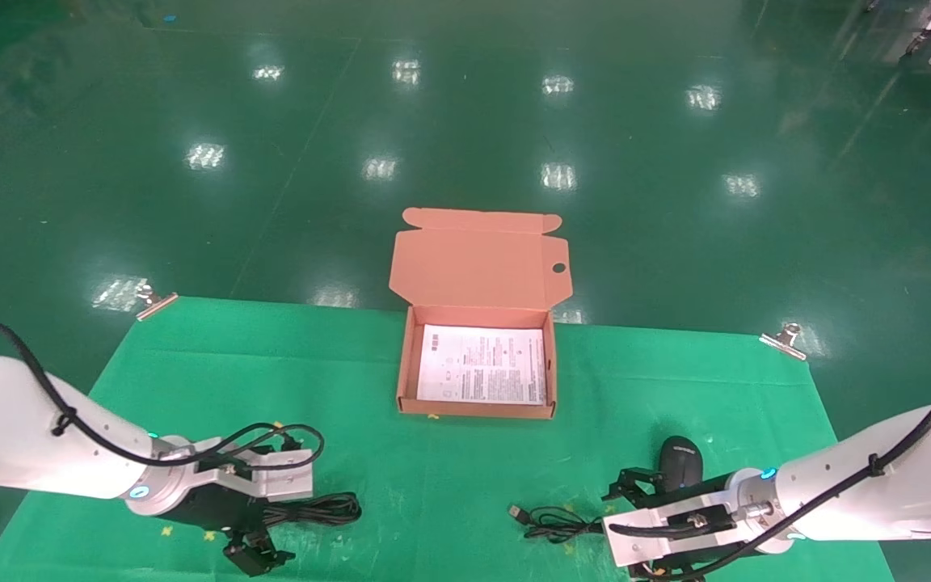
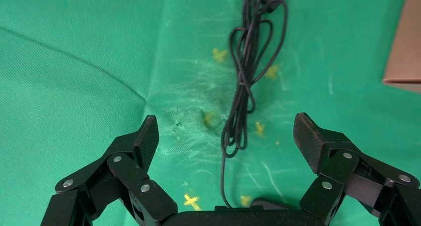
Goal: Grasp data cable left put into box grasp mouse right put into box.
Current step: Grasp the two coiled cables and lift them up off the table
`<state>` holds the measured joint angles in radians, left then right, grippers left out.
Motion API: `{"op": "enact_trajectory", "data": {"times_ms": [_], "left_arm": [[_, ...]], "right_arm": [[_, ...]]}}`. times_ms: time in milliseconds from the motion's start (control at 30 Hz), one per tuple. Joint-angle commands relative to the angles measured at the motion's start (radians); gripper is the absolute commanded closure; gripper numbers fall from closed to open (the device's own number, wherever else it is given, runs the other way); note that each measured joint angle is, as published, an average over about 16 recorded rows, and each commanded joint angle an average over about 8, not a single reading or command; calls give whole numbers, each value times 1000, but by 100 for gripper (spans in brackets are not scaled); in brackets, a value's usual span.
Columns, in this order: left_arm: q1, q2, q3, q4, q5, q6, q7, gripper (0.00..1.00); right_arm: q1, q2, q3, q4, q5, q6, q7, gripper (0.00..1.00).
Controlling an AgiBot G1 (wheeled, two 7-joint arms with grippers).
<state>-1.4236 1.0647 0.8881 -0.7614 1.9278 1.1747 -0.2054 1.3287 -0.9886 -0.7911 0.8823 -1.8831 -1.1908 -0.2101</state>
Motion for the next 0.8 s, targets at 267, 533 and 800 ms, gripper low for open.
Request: {"op": "enact_trajectory", "data": {"times_ms": [267,533,800], "left_arm": [[-14,38,-4,131,-15,-22,69,22],[-20,51,-8,186,-26,-32,108,100],[-21,52,-9,189,-28,-33,109,100]], "right_arm": [[8,-46,-11,-108,-20,51,-74,4],[5,-65,-14,-149,-37,102,-97,94],[4,-66,-13,-151,-39,106,-98,100]]}}
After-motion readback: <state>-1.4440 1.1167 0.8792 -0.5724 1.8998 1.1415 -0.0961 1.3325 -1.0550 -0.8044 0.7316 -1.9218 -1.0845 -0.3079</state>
